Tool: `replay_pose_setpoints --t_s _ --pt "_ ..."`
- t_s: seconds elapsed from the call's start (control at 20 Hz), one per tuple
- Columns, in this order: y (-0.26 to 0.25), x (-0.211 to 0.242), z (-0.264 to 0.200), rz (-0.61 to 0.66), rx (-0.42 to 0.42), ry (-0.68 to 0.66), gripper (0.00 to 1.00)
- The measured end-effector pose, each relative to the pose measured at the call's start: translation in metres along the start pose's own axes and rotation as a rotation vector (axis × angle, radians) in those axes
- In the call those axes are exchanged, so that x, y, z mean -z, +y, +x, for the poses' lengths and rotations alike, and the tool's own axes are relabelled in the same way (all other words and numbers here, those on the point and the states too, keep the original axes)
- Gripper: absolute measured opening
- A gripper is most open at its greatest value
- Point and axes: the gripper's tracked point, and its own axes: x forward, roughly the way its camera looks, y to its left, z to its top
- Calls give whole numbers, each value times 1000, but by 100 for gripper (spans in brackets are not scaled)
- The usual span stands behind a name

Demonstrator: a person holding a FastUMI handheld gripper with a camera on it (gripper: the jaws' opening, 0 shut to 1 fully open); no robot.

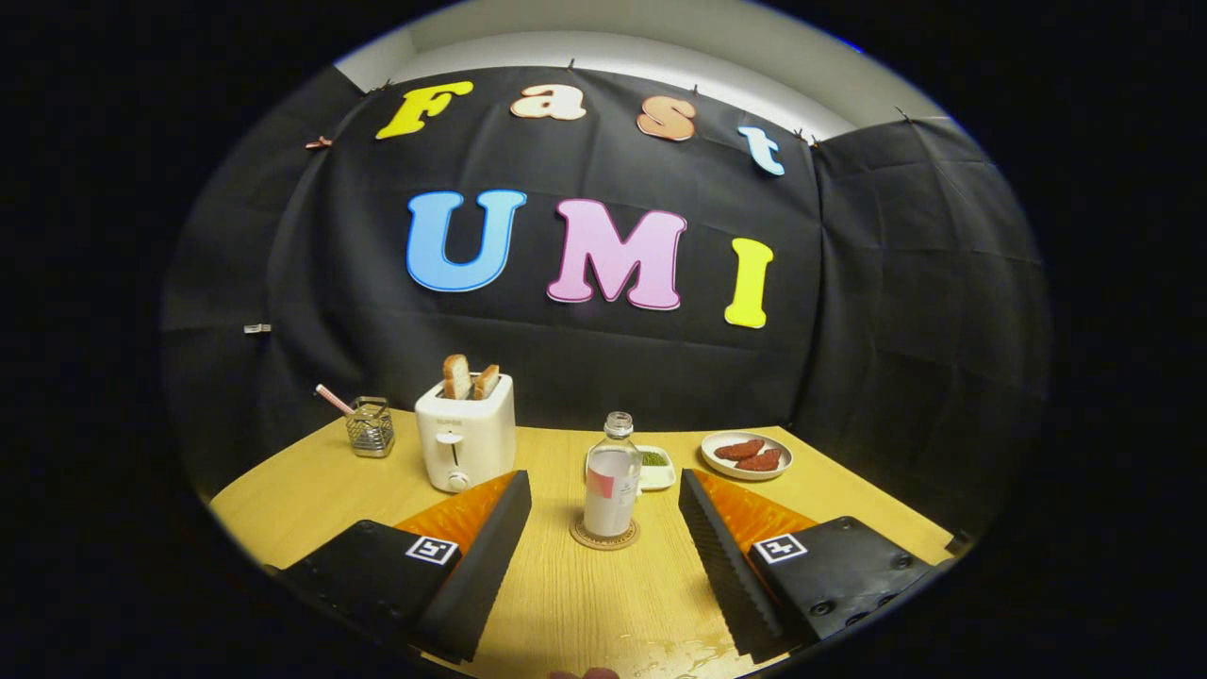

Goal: Take the bottle from table, then pour the juice into the cup, finally place the bottle on the coaster

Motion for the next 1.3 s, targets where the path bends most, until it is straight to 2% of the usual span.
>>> replay_pose_setpoints --t_s 0.15,0.5,1.3 --pt "-2 -29 -18 23 -28 -24 98" --pt "5 -66 -48 64 -85 -47 98" --pt "24 -89 -51 130 -151 -60 98"
